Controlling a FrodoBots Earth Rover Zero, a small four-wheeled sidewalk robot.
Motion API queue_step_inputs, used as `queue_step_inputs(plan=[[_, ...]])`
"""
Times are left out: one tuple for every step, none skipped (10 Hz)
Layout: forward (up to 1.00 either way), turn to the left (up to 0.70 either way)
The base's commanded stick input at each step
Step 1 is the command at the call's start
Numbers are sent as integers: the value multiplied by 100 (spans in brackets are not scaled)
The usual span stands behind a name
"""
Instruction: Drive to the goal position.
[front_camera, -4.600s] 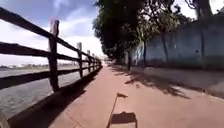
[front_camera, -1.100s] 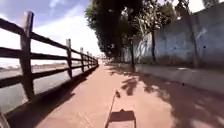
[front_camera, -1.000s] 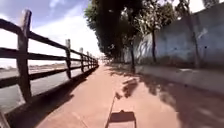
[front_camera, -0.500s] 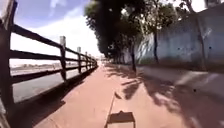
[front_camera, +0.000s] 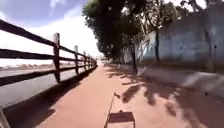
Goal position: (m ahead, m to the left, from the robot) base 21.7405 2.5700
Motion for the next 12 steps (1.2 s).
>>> queue_step_inputs(plan=[[70, 27], [70, 27], [70, 27], [70, 27], [70, 27], [70, 27], [70, 27], [70, 27], [70, 27], [70, 27], [70, -8], [70, -8]])
